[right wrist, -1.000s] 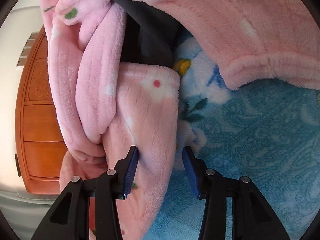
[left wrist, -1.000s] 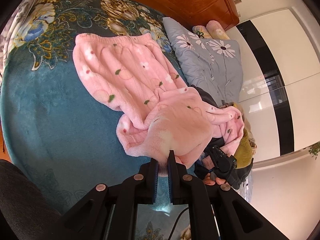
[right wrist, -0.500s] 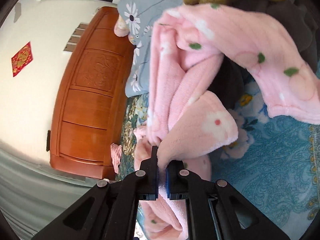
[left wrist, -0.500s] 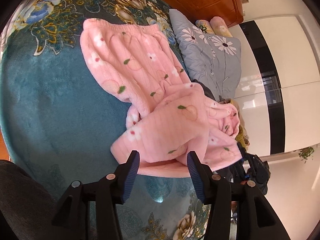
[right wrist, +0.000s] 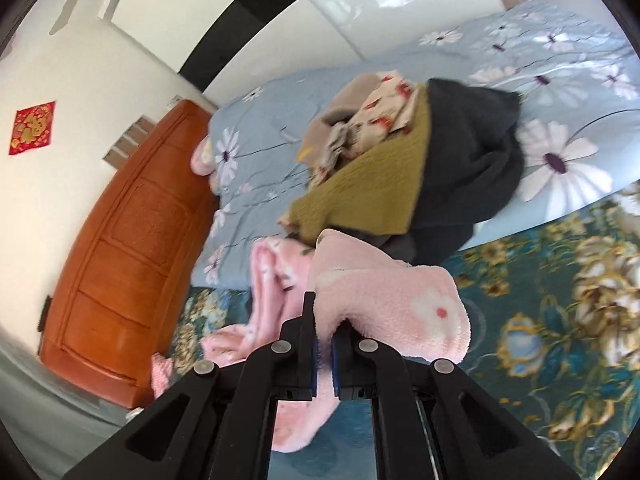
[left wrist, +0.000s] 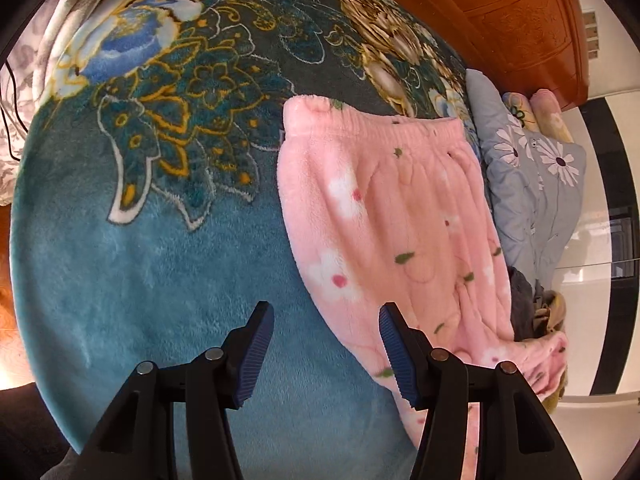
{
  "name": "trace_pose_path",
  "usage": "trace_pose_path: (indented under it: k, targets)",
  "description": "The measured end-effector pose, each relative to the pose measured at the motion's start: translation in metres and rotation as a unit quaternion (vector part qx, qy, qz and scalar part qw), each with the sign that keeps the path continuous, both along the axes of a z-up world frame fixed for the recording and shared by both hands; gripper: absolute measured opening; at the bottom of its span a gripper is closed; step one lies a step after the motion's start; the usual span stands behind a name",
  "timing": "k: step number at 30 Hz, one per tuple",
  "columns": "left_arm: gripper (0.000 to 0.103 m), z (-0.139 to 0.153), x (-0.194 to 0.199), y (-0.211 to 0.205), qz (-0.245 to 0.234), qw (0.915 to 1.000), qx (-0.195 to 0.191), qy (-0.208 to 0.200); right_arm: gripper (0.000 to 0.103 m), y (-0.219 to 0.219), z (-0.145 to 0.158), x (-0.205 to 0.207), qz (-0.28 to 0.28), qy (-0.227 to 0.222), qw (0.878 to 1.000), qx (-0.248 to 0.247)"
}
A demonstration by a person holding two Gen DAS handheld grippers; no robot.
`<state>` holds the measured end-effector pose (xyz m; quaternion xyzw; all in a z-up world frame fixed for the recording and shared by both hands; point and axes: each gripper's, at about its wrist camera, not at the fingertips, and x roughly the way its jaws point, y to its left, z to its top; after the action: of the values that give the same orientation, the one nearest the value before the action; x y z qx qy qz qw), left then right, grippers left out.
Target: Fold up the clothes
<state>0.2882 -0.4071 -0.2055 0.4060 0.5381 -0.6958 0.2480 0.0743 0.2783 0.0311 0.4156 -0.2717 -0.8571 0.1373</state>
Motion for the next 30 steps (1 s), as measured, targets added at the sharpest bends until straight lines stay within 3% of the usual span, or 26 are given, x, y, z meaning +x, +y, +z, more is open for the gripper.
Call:
trace_pose_path:
  k: [3, 8, 10, 12, 14, 17, 21, 26, 28, 30]
  targets:
    - [0.057, -0.009, -0.011, -0.008, -0.003, 0.9999, -0.007, -0.012, 0.005, 0.057, -0.018, 0.017, -0.086, -0.028, 0.994, 0.059]
    - [0.055, -0.02, -0.014, -0.015, 0.008, 0.9998, 0.017, 0.005, 0.005, 0.118, -0.101, 0.042, -0.191, -0.147, 0.969, 0.054]
    - [0.043, -0.019, -0.019, -0.014, 0.005, 0.9999, 0.014, 0.005, 0.005, 0.122, -0.134, 0.049, -0.205, -0.191, 0.959, 0.053]
    - [0.019, -0.02, -0.023, -0.012, 0.003, 0.9999, 0.01, 0.001, 0.005, 0.124, -0.155, 0.053, -0.215, -0.224, 0.949, 0.045]
    - [0.012, -0.021, -0.026, -0.012, 0.004, 0.9999, 0.008, -0.008, 0.005, 0.121, -0.167, 0.052, -0.219, -0.238, 0.946, 0.039]
    - [0.005, -0.015, -0.026, -0.012, 0.009, 0.9998, -0.013, -0.013, 0.005, 0.121, -0.163, 0.049, -0.209, -0.235, 0.948, 0.058]
    - [0.003, 0.011, -0.019, -0.018, 0.026, 0.9988, -0.043, -0.001, 0.005, 0.125, -0.151, 0.052, -0.206, -0.228, 0.95, 0.057]
    - [0.003, 0.07, -0.004, -0.03, 0.027, 0.9939, -0.096, 0.047, 0.005, 0.107, -0.098, 0.056, -0.127, -0.175, 0.972, 0.094]
    - [0.003, 0.076, 0.005, -0.033, 0.027, 0.9919, -0.119, 0.036, 0.005, 0.099, -0.083, 0.067, -0.1, -0.162, 0.975, 0.11]
    - [0.003, 0.067, 0.014, -0.036, 0.022, 0.9914, -0.129, 0.01, 0.005, 0.102, -0.09, 0.08, -0.095, -0.185, 0.971, 0.115]
